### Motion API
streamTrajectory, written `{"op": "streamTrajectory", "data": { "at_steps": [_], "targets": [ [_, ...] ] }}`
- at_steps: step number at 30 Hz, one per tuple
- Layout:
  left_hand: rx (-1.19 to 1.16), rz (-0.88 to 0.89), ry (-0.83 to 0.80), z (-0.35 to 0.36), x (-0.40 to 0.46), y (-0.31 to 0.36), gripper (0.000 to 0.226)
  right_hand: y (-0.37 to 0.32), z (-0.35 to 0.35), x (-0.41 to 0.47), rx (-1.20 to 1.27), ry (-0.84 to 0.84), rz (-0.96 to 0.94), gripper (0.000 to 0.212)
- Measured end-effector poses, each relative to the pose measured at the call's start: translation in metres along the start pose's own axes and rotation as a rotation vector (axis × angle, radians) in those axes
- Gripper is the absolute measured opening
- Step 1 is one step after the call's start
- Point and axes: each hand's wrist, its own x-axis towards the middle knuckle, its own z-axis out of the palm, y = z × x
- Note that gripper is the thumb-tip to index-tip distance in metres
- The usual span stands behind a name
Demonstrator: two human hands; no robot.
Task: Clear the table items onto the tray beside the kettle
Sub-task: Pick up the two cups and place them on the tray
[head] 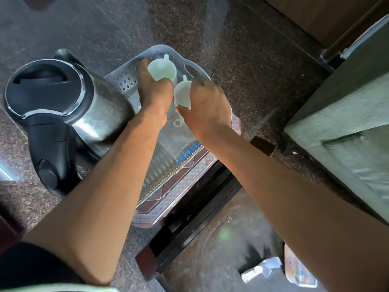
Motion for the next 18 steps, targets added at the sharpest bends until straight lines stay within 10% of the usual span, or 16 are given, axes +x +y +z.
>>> {"op": "streamTrajectory", "data": {
  "at_steps": [18],
  "targets": [
    [-0.128,0.379,-0.014,-0.002,-0.095,0.023,0.070,0.026,-0.060,-0.052,0.121,0.168,-0.056,0.041]
  ]
}}
